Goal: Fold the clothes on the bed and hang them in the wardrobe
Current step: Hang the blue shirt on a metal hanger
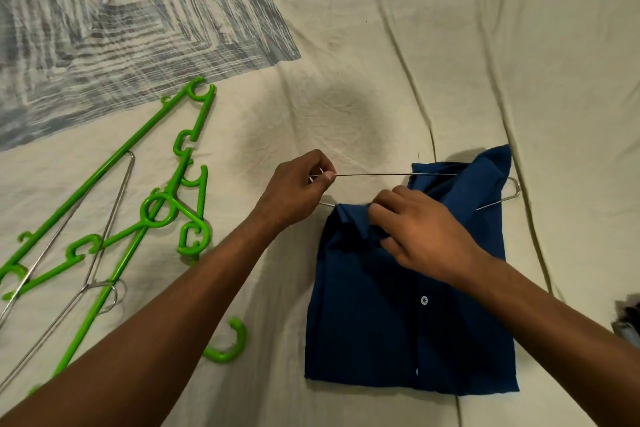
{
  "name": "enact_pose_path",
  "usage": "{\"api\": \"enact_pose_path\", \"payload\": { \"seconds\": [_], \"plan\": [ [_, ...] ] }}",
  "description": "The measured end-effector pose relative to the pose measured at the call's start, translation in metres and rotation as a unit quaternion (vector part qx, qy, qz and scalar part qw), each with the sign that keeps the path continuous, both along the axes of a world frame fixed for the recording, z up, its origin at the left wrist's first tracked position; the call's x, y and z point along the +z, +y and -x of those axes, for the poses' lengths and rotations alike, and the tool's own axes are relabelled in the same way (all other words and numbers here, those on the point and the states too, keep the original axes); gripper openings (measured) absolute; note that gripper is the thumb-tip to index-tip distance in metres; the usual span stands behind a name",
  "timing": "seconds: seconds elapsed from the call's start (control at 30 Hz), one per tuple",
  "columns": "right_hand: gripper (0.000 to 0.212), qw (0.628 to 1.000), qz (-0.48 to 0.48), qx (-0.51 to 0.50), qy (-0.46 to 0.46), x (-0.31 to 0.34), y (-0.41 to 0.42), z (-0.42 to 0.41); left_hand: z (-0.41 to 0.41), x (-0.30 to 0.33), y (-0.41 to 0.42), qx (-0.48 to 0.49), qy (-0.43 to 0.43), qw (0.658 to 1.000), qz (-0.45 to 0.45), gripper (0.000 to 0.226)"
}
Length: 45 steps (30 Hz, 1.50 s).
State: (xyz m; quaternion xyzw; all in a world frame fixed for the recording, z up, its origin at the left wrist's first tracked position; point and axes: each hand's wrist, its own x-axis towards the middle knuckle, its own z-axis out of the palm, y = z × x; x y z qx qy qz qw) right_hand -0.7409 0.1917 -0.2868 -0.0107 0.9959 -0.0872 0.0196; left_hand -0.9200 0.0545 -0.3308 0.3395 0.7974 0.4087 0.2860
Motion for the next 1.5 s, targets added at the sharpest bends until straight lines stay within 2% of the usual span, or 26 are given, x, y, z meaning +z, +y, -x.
{"api": "enact_pose_path", "payload": {
  "seconds": [0.2,0.37,0.43,0.5,0.6,0.67,0.73,0.9,1.03,1.13,1.2,1.23,1.3,1.33,1.4,1.5],
  "plan": [
    [0.018,1.000,-0.009,-0.005,0.004,-0.002,-0.003,-0.002,-0.005,0.002,-0.002,0.001,-0.018,1.000,0.000,0.009],
    [0.022,0.987,0.008,-0.133,0.095,0.000,-0.001,0.018,0.000,0.007,0.005,0.016,-0.036,0.999,-0.005,0.010],
    [0.018,0.968,0.005,-0.208,0.138,0.004,-0.003,0.031,0.002,0.010,0.008,0.018,-0.040,0.999,-0.008,0.010],
    [0.012,0.963,-0.002,-0.228,0.142,0.006,-0.006,0.037,0.003,0.014,0.010,0.021,-0.043,0.999,-0.011,0.011],
    [0.016,0.978,0.029,-0.206,0.032,0.004,-0.008,0.033,0.003,0.019,0.012,0.027,-0.048,0.998,-0.012,0.011],
    [0.027,0.980,0.048,-0.182,-0.059,0.000,-0.006,0.033,0.002,0.022,0.013,0.026,-0.049,0.998,-0.016,0.010],
    [0.039,0.971,0.108,-0.164,-0.137,-0.002,-0.003,0.041,0.002,0.024,0.013,0.024,-0.043,0.999,-0.018,0.009],
    [0.056,0.960,0.177,-0.077,-0.203,-0.006,-0.001,0.073,0.004,0.019,0.017,0.028,-0.033,0.999,-0.016,0.007],
    [0.054,0.976,0.093,-0.089,-0.176,0.013,0.005,0.060,0.003,0.009,0.017,0.007,-0.026,1.000,0.000,0.007],
    [0.066,0.981,-0.068,-0.132,-0.123,0.029,0.026,0.032,0.006,-0.001,0.013,-0.040,0.012,0.999,0.026,0.005],
    [0.074,0.967,-0.137,-0.183,-0.115,0.035,0.056,0.017,0.005,-0.007,0.012,-0.065,0.062,0.995,0.046,0.004],
    [0.077,0.956,-0.138,-0.216,-0.143,0.037,0.074,0.011,0.004,-0.010,0.012,-0.070,0.082,0.993,0.048,0.005],
    [0.081,0.933,-0.042,-0.269,-0.237,0.042,0.107,0.000,0.000,-0.013,0.013,-0.076,0.110,0.990,0.044,0.007],
    [0.080,0.919,0.033,-0.284,-0.272,0.044,0.117,-0.004,-0.001,-0.014,0.012,-0.075,0.124,0.989,0.042,0.007],
    [0.062,0.892,0.124,-0.306,-0.310,0.044,0.123,-0.014,-0.005,-0.015,0.013,-0.078,0.157,0.984,0.040,0.007],
    [0.020,0.900,0.090,-0.326,-0.276,0.032,0.114,-0.035,-0.015,-0.016,0.011,-0.087,0.208,0.973,0.041,0.007]
  ]
}}
